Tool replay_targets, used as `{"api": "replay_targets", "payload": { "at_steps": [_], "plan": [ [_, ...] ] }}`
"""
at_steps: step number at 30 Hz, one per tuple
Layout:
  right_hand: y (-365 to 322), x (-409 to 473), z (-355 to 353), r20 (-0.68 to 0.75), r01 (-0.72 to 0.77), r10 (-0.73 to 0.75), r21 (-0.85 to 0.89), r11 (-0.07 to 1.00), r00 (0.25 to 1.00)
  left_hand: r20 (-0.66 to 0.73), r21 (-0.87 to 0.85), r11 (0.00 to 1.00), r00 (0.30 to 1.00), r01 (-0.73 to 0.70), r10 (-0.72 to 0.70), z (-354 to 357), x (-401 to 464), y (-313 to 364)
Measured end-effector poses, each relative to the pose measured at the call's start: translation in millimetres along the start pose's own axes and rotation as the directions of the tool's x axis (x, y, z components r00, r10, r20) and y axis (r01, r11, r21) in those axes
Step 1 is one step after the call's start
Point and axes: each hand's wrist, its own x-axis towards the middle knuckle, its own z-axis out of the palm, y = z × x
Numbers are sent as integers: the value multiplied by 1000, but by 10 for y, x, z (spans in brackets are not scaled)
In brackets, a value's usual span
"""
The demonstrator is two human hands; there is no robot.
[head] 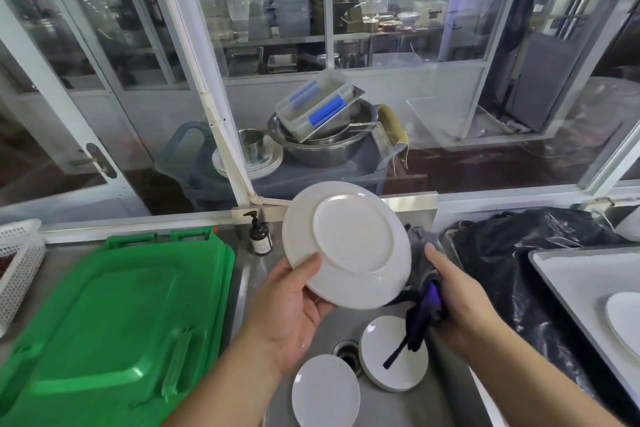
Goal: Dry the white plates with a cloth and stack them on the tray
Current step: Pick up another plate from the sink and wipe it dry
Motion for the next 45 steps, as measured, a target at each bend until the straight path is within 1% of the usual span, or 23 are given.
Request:
{"api": "replay_targets", "payload": {
  "at_steps": [3,6,8,9,11,12,14,16,19,22,24,25,26,28,30,31,32,34,35,36,40,43,45],
  "plan": [
    [-188,95,-25,-45,83,-89,-112,990,995,5,87,996,1000,-4,3,-83,-8,31],
    [-398,132,54,13,227,-241,-390,893,971,-6,239,971,1000,0,2,-130,-6,5],
    [-501,97,189,145,384,-368,-553,739,918,19,333,943,1000,11,-19,-113,-18,-42],
    [-527,79,265,238,473,-426,-628,618,873,34,371,929,999,13,-27,-94,-29,-59],
    [-521,60,398,408,599,-494,-730,328,768,66,434,901,998,-10,-20,-68,-35,-65],
    [-518,49,448,470,642,-521,-737,212,712,79,455,890,997,-28,-9,-59,-31,-52],
    [-517,13,525,593,730,-546,-682,51,592,94,477,877,995,-54,10,-32,-27,-7],
    [-480,-82,611,725,798,-490,-596,-93,485,120,481,874,993,-67,10,-1,-23,16],
    [-337,-268,728,859,822,-378,-471,-321,344,168,474,875,986,-98,19,51,-43,19],
    [-260,-355,756,911,822,-341,-370,-432,231,203,460,879,979,-125,33,51,-78,40],
    [-295,-306,740,911,811,-376,-344,-473,168,216,448,884,976,-135,40,45,-90,55],
    [-322,-269,739,902,800,-403,-354,-485,155,217,447,884,975,-137,42,48,-93,58],
    [-358,-232,751,886,786,-434,-382,-486,163,222,444,885,974,-139,41,50,-92,56],
    [-451,-147,775,840,761,-499,-462,-454,212,231,426,894,972,-140,43,45,-88,43],
    [-574,-74,789,794,740,-527,-545,-393,304,212,416,898,976,-144,58,35,-96,27],
    [-648,-42,784,757,719,-520,-608,-337,396,203,417,897,977,-150,69,27,-102,22],
    [-718,-26,775,701,681,-495,-684,-262,514,201,415,896,977,-156,77,20,-109,12],
    [-818,-13,723,541,576,-422,-816,-53,728,183,400,902,978,-165,97,15,-125,2],
    [-851,-6,695,469,529,-374,-846,71,800,178,394,903,978,-171,107,16,-131,-5],
    [-877,9,671,426,499,-330,-848,179,842,176,390,904,978,-176,115,12,-131,-13],
    [-900,121,532,363,417,-207,-768,486,909,145,351,918,979,-184,141,15,-145,-22],
    [-828,206,395,274,275,-127,-610,743,953,123,304,934,980,-187,156,19,-158,22],
    [-760,250,318,265,224,-96,-511,830,959,105,275,944,982,-183,160,25,-167,11]
  ]
}}
